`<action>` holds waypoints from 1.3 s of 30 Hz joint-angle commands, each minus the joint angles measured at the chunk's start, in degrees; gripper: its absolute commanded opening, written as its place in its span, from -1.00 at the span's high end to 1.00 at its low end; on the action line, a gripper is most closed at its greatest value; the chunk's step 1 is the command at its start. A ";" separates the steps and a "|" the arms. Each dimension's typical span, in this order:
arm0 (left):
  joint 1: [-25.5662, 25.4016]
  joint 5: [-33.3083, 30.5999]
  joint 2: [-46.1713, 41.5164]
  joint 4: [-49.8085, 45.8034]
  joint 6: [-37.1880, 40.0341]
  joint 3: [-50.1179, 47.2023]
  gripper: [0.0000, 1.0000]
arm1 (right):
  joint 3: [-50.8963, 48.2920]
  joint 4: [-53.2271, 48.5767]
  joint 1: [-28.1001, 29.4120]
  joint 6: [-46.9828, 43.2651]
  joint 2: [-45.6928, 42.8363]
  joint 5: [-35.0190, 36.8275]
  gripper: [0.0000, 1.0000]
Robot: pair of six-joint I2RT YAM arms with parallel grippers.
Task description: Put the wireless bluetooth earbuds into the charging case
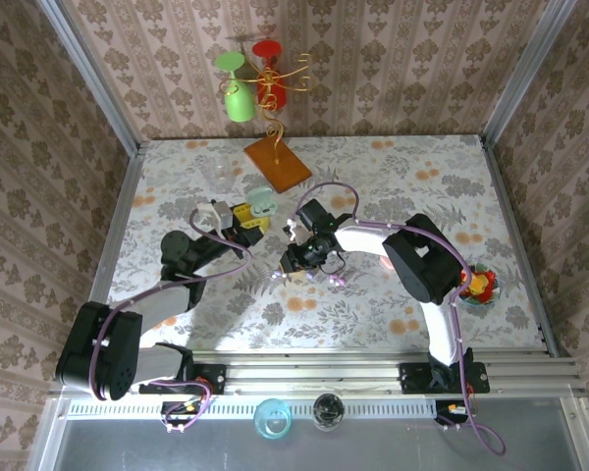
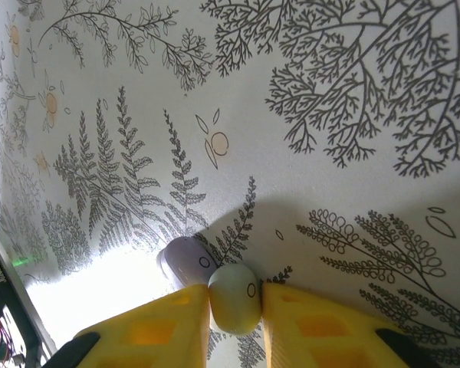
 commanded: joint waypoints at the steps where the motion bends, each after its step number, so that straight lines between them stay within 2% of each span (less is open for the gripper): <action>1: -0.20 0.13 0.03 1.45 0.72 0.09 0.46 | -0.15 -2.14 0.16 -1.13 0.15 -0.01 0.52; 8: -0.27 0.12 0.06 1.38 1.04 -0.17 0.46 | -0.46 -2.04 0.16 -0.75 -1.13 2.92 0.56; 13: -0.05 -0.06 1.06 1.44 2.45 -0.53 0.46 | -6.51 3.64 -0.17 -1.17 -9.37 8.85 0.56; 17: 0.39 0.35 1.86 1.47 3.13 -0.83 0.46 | -10.44 4.27 -0.45 -3.48 -16.76 13.65 0.56; 26: -0.29 1.93 2.96 1.58 8.36 -2.77 0.46 | -16.87 1.98 -0.54 -15.73 -36.15 25.78 0.60; 32: -1.63 2.85 4.56 0.80 9.23 -2.90 0.46 | -19.31 3.36 -0.07 -23.74 -47.61 27.89 0.59; 39: -4.22 5.33 5.27 -0.86 11.02 -3.68 0.46 | -13.13 -3.95 4.39 -33.19 -49.33 30.59 0.59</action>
